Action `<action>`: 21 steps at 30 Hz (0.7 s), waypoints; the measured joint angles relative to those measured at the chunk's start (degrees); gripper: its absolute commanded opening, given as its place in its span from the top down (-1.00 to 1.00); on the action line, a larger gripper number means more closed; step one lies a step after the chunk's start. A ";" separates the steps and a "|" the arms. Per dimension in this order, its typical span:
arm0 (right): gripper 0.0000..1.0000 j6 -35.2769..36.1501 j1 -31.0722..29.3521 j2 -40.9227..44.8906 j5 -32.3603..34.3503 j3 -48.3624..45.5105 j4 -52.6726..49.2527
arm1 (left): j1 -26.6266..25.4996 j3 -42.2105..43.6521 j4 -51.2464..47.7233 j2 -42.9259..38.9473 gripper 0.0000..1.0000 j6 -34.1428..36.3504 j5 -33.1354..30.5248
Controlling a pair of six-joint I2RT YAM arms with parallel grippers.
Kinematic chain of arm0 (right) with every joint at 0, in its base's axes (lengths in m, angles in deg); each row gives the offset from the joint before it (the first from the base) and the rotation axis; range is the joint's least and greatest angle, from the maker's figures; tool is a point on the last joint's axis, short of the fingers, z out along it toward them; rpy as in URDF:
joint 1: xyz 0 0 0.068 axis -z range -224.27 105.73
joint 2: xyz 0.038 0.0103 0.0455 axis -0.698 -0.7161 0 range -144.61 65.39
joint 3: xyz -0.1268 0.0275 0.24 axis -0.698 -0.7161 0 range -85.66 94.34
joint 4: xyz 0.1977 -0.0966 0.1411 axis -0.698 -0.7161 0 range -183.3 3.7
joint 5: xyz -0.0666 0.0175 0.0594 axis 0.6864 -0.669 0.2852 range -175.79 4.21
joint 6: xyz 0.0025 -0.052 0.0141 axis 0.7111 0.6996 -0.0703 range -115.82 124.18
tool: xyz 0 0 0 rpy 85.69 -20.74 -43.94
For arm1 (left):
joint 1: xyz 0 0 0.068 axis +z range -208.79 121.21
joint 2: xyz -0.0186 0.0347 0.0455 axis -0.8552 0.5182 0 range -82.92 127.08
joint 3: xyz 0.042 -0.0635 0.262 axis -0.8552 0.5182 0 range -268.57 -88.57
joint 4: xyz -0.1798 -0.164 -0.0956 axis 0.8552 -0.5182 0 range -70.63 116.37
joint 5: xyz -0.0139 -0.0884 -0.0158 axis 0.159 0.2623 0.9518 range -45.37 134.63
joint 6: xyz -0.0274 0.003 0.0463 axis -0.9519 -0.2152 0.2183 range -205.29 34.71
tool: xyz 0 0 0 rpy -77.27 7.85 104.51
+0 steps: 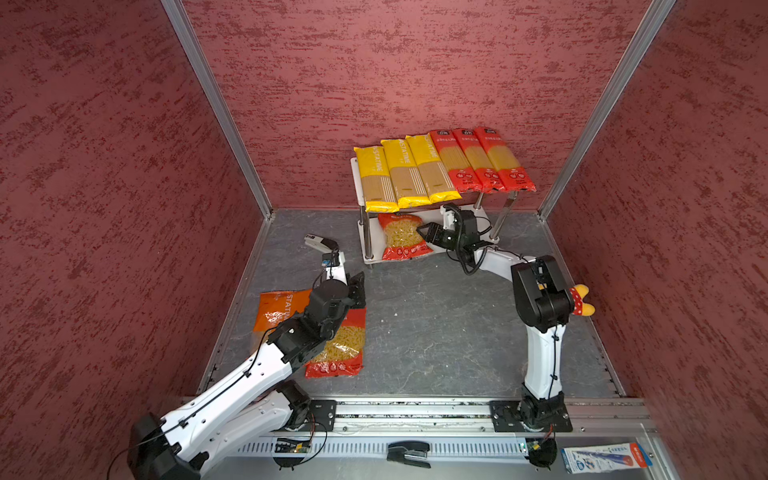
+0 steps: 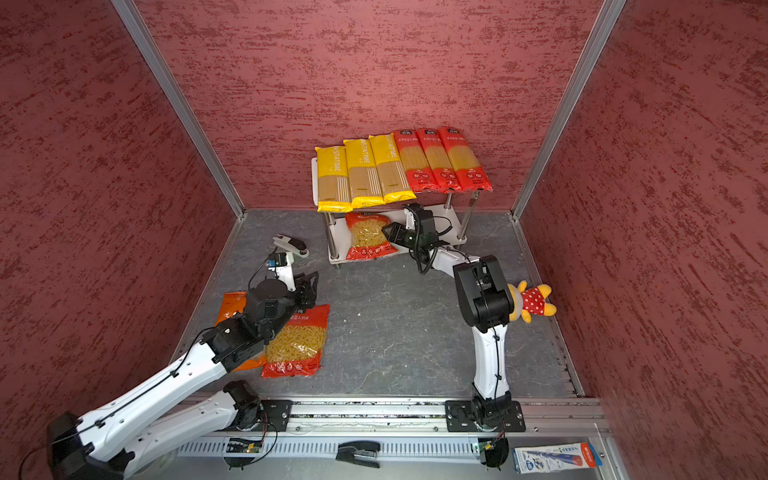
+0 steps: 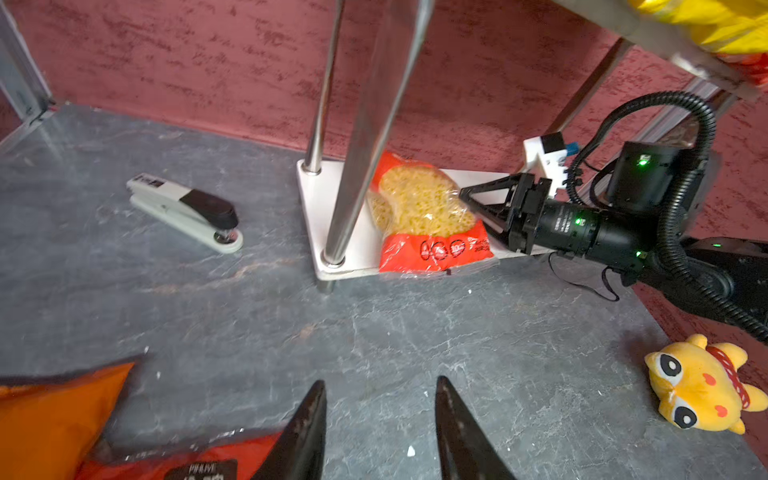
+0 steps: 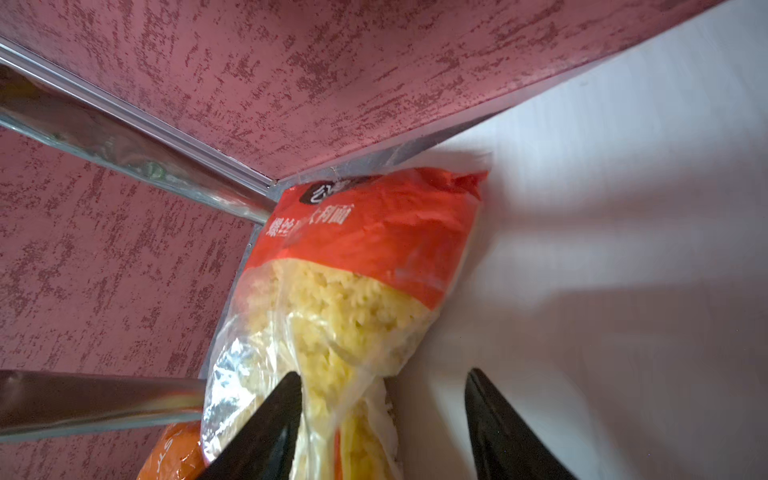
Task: Place and organize the pasta boxes and bags onto the shelf
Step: 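Set the fusilli bag on the lower shelf with the right gripper while the left withdraws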
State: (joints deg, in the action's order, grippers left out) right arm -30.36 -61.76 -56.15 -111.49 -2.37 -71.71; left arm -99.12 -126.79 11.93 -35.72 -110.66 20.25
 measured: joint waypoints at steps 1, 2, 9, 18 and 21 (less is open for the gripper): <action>-0.25 -0.02 -0.33 -1.03 -0.02 1.46 0.13 | 0.22 0.55 -1.14 -0.90 0.14 -0.57 0.00; -0.19 -0.02 -0.63 -1.99 -0.04 2.75 0.15 | 0.39 1.07 -1.99 -1.62 0.14 -1.05 0.02; 0.26 0.39 -3.13 -6.78 0.00 8.52 -1.18 | 0.55 1.51 -4.44 -1.97 0.14 -2.51 0.33; 0.36 0.09 -5.29 -8.02 -0.04 10.86 -2.71 | 0.55 1.51 -4.46 -1.44 0.14 -2.89 0.87; 0.35 -0.13 -5.77 -8.15 -0.07 11.26 -2.91 | 0.55 1.51 -4.46 -1.42 0.14 -2.97 1.40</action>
State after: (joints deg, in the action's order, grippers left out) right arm -30.49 -67.53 -64.30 -111.55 8.89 -74.62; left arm -98.58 -125.28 7.47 -37.14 -113.63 21.65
